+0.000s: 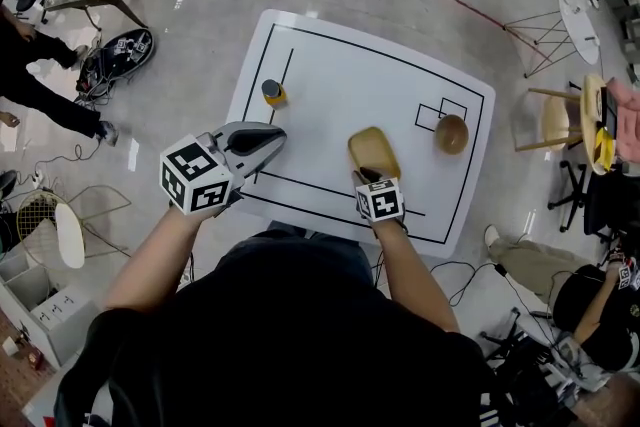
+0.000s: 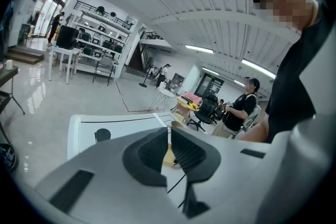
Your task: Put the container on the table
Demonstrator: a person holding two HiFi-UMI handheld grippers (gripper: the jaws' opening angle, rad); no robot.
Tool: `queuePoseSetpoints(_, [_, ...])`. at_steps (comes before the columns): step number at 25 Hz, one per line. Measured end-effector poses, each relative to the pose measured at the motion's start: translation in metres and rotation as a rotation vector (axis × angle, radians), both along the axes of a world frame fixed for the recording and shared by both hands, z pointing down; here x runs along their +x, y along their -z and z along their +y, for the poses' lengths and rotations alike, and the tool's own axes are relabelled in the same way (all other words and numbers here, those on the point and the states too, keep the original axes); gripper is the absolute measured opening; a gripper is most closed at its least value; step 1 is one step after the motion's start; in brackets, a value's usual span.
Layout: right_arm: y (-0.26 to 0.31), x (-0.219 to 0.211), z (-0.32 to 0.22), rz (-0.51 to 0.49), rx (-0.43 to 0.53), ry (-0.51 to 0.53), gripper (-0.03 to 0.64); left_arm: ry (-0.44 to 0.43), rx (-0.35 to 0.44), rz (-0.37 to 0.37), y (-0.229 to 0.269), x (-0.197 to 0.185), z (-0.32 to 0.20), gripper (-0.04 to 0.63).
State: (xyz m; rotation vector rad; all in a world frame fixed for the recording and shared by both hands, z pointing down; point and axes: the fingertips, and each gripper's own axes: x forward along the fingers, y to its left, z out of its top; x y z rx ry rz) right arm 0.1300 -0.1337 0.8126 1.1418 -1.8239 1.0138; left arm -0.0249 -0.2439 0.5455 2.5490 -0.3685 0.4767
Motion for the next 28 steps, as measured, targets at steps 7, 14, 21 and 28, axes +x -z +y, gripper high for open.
queuePoseSetpoints(7, [0.018,-0.001,-0.001,0.005,0.037,-0.006,0.078,-0.004,0.023,0.01,0.013,-0.003,0.009,0.021])
queuePoseSetpoints(14, [0.044,-0.002,0.001,0.008,0.072,0.008,0.08,-0.02,0.05,0.024,0.028,-0.001,0.018,0.021])
queuePoseSetpoints(21, [0.08,0.001,0.003,-0.009,0.123,-0.008,0.083,-0.043,0.069,0.036,0.04,0.005,0.03,0.021])
queuePoseSetpoints(28, [0.116,0.008,0.005,-0.056,0.178,-0.048,0.083,-0.075,0.088,0.044,0.048,0.018,0.036,0.021])
